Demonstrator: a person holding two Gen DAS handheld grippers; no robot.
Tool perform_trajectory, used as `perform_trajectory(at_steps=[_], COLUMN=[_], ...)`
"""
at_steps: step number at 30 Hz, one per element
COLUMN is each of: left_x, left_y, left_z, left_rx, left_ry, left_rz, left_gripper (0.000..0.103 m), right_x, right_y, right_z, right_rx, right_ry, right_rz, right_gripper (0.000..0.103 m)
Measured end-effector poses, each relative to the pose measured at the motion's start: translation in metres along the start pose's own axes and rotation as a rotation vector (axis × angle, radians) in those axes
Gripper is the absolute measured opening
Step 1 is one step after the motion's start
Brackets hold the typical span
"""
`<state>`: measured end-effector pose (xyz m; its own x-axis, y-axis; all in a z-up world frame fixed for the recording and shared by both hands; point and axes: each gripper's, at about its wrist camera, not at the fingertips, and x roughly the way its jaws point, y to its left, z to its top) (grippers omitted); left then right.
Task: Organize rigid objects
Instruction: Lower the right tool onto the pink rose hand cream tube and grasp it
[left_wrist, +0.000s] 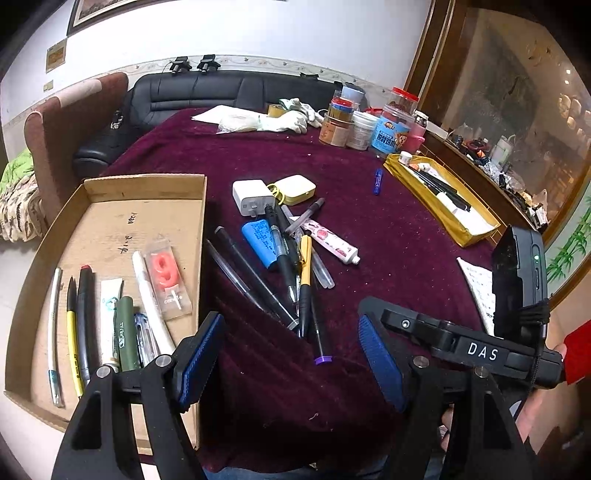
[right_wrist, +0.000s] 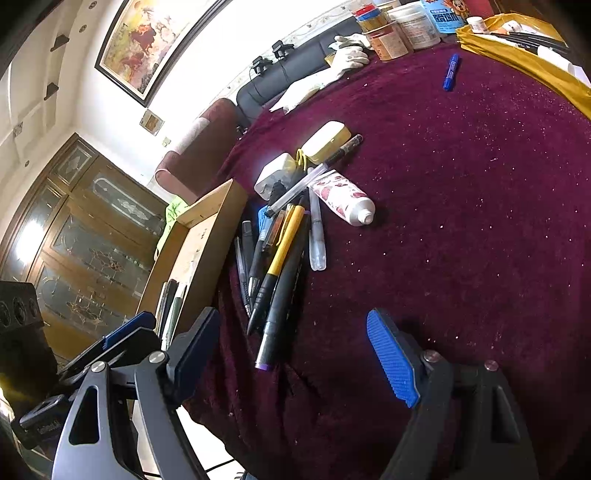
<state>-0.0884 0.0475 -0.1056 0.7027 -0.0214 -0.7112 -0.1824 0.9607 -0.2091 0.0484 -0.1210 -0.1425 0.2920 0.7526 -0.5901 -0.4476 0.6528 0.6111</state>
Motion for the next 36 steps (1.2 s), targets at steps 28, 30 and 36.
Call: perform_trajectory(at_steps=[28, 30, 36], left_x=[0.017, 0.018, 0.019], left_y=[0.039, 0.042, 0.041], left_z=[0.014, 0.014, 0.021], left_rx=[-0.063, -0.072, -0.08], left_ry=[-0.007, -0.004, 0.013], left_rz=[-0.033, -0.029, -0.048], left_gripper=[0.078, 0.078, 0.078], right_x=[0.043, 0.056, 0.077], right_y=[-0.01, -0.012, 0.001], right_z=[0.09, 0.098, 0.085], right_rx=[-0.076, -0.095, -0.244], right_ry=[0.0, 0.03, 0.079], right_rz=[-0.177, -0.203, -0.35], right_gripper=[0.068, 0.063, 0.033])
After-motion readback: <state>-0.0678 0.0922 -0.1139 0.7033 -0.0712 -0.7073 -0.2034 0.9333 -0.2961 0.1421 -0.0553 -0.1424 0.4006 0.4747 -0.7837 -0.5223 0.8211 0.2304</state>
